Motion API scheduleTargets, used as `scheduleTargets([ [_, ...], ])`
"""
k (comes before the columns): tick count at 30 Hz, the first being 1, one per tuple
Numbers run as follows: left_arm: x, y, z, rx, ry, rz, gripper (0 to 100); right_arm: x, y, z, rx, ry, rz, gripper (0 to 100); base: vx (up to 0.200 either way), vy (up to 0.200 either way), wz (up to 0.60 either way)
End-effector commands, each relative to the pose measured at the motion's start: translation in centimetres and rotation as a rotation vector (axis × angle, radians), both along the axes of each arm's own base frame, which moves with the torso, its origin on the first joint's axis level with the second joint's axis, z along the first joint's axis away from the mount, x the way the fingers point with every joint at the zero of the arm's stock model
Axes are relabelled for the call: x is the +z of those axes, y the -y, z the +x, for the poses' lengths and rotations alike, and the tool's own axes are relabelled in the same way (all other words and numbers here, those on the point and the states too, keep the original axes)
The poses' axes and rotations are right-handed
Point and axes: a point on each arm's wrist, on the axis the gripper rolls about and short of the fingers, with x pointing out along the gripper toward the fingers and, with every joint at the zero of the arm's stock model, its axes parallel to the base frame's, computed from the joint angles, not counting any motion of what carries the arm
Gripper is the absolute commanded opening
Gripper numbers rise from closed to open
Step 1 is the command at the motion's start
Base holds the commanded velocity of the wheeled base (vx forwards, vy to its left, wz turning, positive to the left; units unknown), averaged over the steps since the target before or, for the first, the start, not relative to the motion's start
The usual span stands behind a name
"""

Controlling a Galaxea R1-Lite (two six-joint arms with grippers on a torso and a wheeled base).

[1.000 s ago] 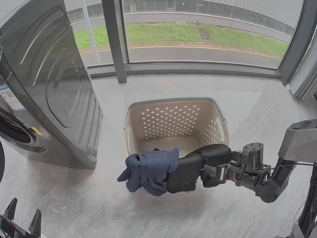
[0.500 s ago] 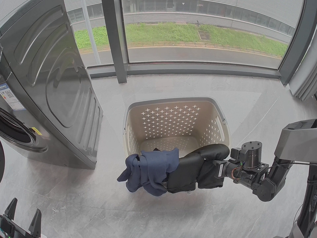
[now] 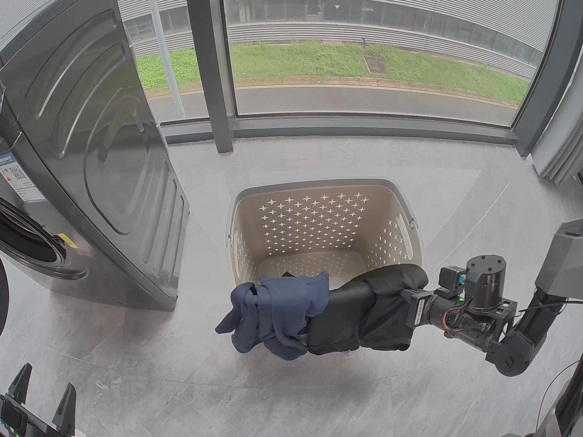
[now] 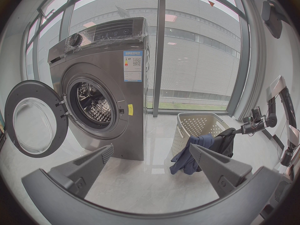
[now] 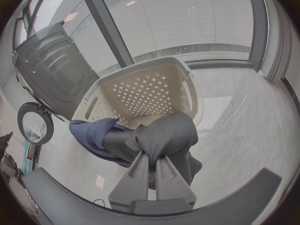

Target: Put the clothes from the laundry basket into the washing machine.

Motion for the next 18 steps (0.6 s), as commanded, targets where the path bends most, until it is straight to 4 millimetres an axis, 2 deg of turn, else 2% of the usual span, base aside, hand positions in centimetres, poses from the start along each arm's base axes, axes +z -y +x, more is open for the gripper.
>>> scheduleTargets([
  [1, -0.4, 0.0, 0.0, 0.001, -0.004, 0.0, 100, 4.3, 0.6, -2.1, 0.013, 0.12, 0.063, 0, 0.0, 0.0, 0.0],
  [2, -0.4, 0.0, 0.0, 0.001, -0.004, 0.0, 100, 5.7, 0.8, -2.7, 0.004, 0.165, 0.087, 0, 0.0, 0.0, 0.0],
  [9, -0.4, 0.0, 0.0, 0.001, -0.004, 0.0, 100, 9.2, 1.5, -4.1, -0.006, 0.288, 0.144, 0, 0.0, 0.0, 0.0],
  [10, -0.4, 0.0, 0.0, 0.001, -0.004, 0.0, 100, 10.2, 1.4, -4.3, 0.003, 0.326, 0.16, 0, 0.0, 0.0, 0.0],
  [12, -0.4, 0.0, 0.0, 0.001, -0.004, 0.0, 100, 10.6, 1.3, -4.4, 0.009, 0.341, 0.167, 0, 0.0, 0.0, 0.0],
  [13, -0.4, 0.0, 0.0, 0.001, -0.004, 0.0, 100, 11.9, 0.7, -4.7, 0.037, 0.385, 0.197, 0, 0.0, 0.0, 0.0],
  [14, -0.4, 0.0, 0.0, 0.001, -0.004, 0.0, 100, 11.9, 0.7, -4.7, 0.037, 0.385, 0.197, 0, 0.0, 0.0, 0.0],
  [15, -0.4, 0.0, 0.0, 0.001, -0.004, 0.0, 100, 13.0, 0.1, -5.0, 0.063, 0.421, 0.223, 0, 0.0, 0.0, 0.0],
  [18, -0.4, 0.0, 0.0, 0.001, -0.004, 0.0, 100, 14.3, -0.3, -5.5, 0.085, 0.461, 0.25, 0, 0.0, 0.0, 0.0],
])
